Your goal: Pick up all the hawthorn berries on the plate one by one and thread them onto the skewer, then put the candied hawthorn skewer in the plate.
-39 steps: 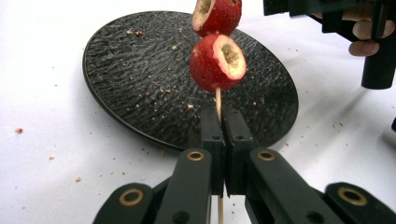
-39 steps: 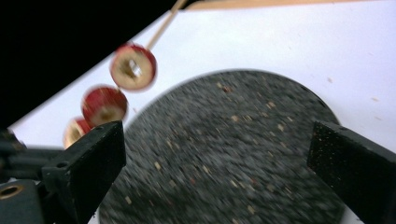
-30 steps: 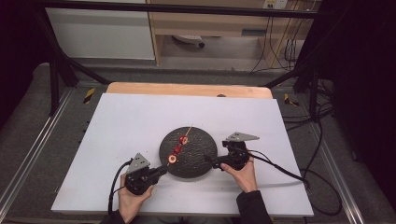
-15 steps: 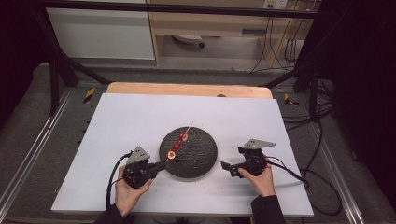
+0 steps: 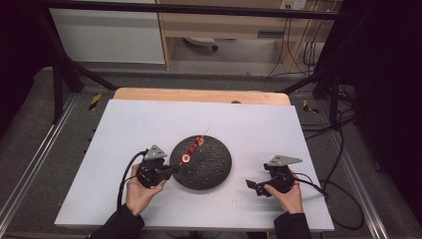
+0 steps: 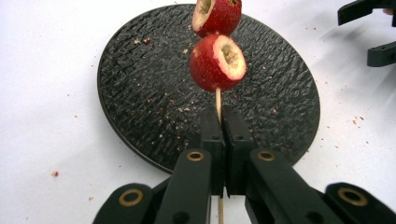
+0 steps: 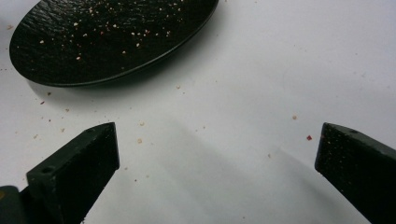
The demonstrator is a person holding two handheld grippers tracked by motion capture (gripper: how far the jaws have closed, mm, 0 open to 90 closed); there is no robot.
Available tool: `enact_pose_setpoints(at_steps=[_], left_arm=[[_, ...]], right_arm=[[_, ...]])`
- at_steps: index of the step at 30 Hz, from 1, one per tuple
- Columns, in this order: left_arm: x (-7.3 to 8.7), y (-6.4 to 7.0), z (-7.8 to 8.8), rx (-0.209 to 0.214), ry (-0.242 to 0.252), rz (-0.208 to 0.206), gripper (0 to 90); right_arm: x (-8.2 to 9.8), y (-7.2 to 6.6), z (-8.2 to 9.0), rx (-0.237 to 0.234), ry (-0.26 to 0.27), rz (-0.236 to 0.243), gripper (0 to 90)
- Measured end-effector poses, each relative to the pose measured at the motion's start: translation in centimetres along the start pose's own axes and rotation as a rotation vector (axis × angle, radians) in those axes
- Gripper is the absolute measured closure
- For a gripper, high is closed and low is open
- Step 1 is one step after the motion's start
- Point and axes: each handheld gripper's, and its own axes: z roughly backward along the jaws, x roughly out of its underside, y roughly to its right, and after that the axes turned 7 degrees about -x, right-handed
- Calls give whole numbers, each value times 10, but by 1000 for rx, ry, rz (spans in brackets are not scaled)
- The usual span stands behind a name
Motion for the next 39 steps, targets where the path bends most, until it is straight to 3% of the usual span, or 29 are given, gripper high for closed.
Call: enact_pose_setpoints(at_steps=[11, 30, 39], left_arm=[[-10, 3, -17, 5, -78, -14, 882], [-7, 15, -46, -68, -200, -69, 882], [-5, 18, -50, -80, -205, -80, 881]], right_arm=[[10, 3, 4, 14, -6, -8, 5], [14, 4, 9, 4, 24, -26, 6], [14, 5, 10, 2, 24, -32, 6]])
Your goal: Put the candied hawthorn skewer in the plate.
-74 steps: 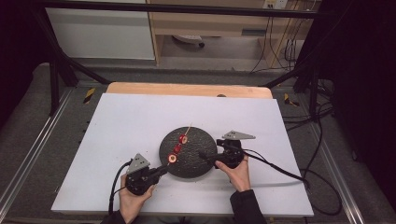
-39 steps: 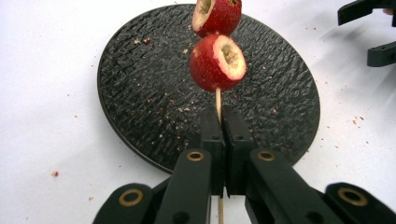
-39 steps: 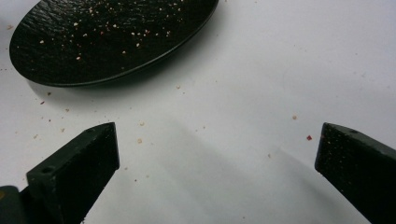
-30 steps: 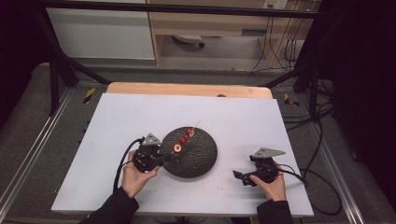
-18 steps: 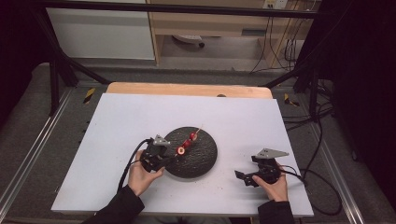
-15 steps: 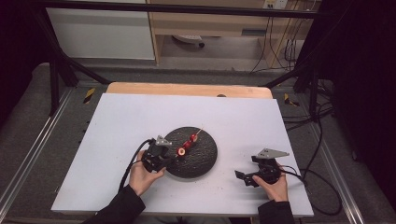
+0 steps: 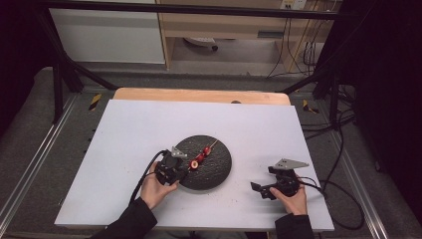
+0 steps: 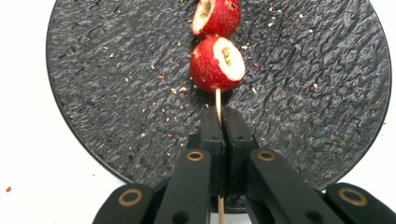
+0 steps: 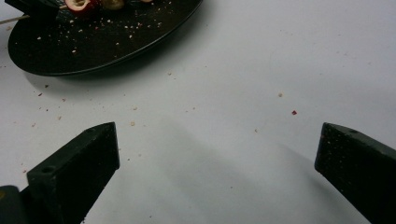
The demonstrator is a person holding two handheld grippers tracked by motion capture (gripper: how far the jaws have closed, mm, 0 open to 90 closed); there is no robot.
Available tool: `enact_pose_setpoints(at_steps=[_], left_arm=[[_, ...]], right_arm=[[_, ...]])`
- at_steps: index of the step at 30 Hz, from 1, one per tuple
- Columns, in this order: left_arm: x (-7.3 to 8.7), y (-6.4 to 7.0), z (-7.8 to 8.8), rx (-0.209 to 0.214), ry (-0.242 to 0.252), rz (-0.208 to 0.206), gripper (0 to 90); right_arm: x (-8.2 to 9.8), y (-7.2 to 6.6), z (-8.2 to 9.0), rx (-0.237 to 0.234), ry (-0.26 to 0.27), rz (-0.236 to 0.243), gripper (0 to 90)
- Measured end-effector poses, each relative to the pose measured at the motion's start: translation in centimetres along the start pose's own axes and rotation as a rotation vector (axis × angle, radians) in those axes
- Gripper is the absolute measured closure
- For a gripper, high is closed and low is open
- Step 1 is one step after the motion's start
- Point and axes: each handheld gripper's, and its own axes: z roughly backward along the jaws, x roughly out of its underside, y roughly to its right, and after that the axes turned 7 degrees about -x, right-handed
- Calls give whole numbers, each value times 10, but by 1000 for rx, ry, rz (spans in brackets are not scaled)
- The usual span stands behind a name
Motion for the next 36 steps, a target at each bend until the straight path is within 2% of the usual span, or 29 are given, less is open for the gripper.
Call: enact_pose_setpoints(at_steps=[5, 9, 13, 18, 22, 25, 31, 36], left_arm=[[1, 0, 0, -3, 8, -1, 873], [2, -2, 5, 5, 38, -7, 805], [5, -8, 14, 25, 73, -21, 677], [11, -17, 23, 32, 110, -52, 470], [16, -25, 30, 61, 129, -55, 341], [21, -30, 34, 67, 136, -75, 238], [32, -43, 43, 72, 138, -63, 131], [45, -56, 51, 46, 153, -34, 80]], right_arm=[[0, 0, 0, -1, -2, 0, 6], [0, 0, 0, 1, -3, 2, 6], [0, 0, 1, 2, 2, -3, 6], [0, 0, 2, 3, 3, -1, 6], [0, 0, 2, 4, 1, -3, 6], [0, 0, 2, 4, 2, -3, 5], [0, 0, 2, 3, 5, -7, 5], [0, 0, 3, 4, 7, -15, 5]])
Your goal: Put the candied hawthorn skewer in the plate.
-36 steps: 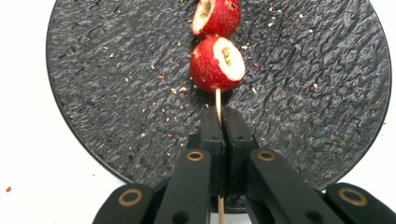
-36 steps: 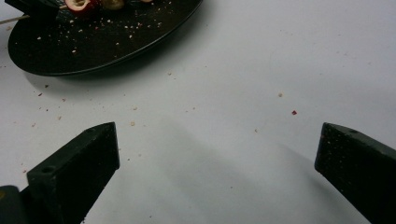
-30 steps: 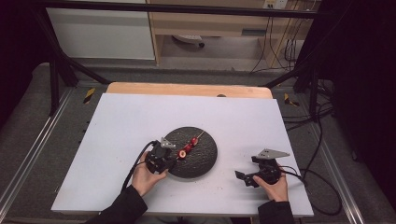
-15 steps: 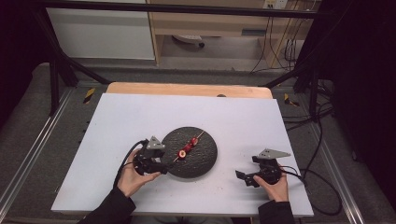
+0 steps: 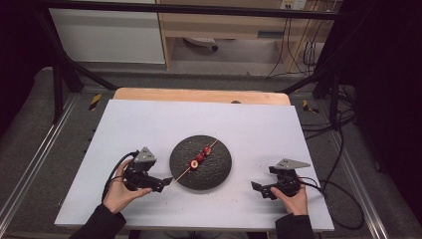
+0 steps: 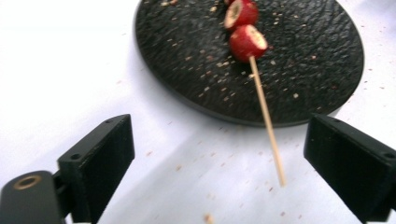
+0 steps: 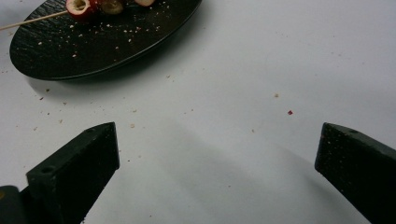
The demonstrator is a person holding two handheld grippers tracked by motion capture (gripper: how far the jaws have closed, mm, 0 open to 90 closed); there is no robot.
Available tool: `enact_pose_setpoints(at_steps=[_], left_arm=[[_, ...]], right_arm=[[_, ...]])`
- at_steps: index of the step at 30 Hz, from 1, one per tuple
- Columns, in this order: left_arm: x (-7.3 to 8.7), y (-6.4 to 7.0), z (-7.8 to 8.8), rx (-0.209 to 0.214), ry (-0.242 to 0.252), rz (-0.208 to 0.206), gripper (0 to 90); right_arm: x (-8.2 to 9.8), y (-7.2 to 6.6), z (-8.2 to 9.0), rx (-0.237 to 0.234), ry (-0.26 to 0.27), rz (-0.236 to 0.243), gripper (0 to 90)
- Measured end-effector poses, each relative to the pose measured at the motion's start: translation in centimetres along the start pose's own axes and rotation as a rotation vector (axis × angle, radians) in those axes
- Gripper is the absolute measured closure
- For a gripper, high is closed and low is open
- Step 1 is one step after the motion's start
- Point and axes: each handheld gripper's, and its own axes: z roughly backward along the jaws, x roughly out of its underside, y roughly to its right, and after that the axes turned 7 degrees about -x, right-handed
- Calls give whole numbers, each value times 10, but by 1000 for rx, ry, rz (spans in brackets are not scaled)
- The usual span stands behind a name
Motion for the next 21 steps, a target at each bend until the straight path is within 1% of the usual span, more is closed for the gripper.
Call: enact_pose_setpoints(at_steps=[5, 10, 11, 12, 15, 17, 19, 21], left_arm=[[16, -12, 7, -13, 24, 29, 74], [35, -22, 11, -36, 43, 44, 74], [38, -23, 11, -39, 45, 51, 74], [41, -25, 11, -43, 43, 47, 75], [51, -28, 12, -60, 53, 54, 74], [57, -31, 13, -64, 55, 58, 74], [62, -33, 13, -66, 58, 68, 75], [67, -35, 12, -67, 53, 68, 75]], right_arm=[[0, 0, 0, -1, 2, 1, 5], [0, 0, 0, -2, 2, -2, 5], [0, 0, 0, 0, 0, -1, 5], [0, 0, 0, 0, 0, -1, 5], [1, 0, -1, 0, -3, -1, 5], [1, 0, -1, 1, -3, 9, 5], [1, 0, -1, 0, -7, 5, 5], [1, 0, -2, 1, -10, 5, 5]])
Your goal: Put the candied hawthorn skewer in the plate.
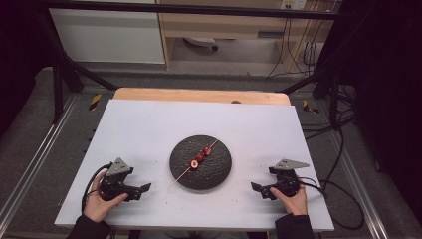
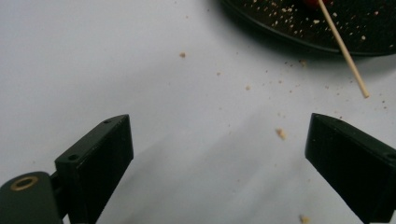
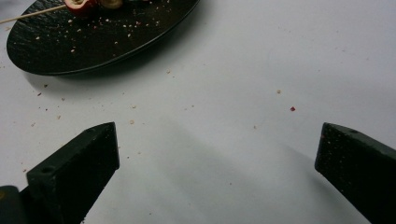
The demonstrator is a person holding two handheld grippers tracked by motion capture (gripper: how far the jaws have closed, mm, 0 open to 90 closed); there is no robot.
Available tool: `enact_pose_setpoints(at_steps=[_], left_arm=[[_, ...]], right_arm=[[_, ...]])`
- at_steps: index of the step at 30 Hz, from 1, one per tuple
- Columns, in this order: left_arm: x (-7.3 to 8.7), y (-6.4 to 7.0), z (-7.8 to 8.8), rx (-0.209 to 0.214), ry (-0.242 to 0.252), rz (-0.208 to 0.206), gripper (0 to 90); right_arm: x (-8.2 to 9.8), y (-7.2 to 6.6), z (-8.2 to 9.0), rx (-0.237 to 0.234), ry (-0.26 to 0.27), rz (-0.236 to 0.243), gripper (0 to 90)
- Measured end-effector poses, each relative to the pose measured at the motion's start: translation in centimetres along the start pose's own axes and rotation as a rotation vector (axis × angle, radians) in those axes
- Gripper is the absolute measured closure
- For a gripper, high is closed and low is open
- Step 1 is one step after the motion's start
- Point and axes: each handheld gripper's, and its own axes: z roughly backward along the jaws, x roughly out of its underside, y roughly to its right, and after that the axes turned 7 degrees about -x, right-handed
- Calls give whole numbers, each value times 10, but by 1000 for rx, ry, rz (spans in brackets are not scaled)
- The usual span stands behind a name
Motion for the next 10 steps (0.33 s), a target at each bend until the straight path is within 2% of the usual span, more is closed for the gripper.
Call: enact_pose_setpoints(at_steps=[10], left_arm=[[5, -4, 1, -2, 6, -5, 75]], right_arm=[[0, 0, -1, -4, -6, 0, 5]])
